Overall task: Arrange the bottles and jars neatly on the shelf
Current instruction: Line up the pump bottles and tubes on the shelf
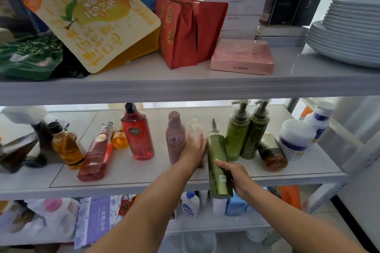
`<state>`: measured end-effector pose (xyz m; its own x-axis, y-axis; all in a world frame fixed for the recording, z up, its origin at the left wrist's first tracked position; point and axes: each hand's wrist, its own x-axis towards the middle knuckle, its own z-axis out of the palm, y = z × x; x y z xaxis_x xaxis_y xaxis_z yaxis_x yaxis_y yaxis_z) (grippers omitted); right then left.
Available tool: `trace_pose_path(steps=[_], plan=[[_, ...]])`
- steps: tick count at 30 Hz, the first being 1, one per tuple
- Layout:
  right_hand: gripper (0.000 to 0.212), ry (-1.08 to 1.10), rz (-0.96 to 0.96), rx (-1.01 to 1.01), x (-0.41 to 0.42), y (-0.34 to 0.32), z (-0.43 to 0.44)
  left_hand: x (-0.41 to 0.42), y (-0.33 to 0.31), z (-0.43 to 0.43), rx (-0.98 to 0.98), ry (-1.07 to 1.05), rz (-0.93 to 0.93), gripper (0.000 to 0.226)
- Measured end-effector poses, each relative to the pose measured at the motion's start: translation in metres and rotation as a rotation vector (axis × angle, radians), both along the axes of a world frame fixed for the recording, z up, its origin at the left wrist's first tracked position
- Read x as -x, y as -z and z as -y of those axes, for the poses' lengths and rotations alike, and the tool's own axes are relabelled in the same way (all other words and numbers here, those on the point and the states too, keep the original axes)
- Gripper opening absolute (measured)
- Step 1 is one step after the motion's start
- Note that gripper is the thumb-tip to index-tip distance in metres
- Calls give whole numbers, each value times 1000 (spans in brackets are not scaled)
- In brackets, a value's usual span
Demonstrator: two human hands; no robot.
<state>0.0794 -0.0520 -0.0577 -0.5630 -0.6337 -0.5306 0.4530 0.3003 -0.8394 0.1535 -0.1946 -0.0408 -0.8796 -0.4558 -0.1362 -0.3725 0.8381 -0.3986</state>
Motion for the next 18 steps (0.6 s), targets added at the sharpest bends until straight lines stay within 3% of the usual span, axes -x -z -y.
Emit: trace_pose_path(steps=[7, 15, 18], plan=[[52, 92, 13, -69, 2, -10, 23, -1, 6, 3, 213, 89, 38, 87], [77, 197, -218, -275, -5, -10, 45, -3, 5, 1, 211, 74, 51, 72], [77, 164, -356, -383, -10, -13, 51, -16, 8, -3, 197, 141, -19, 59]])
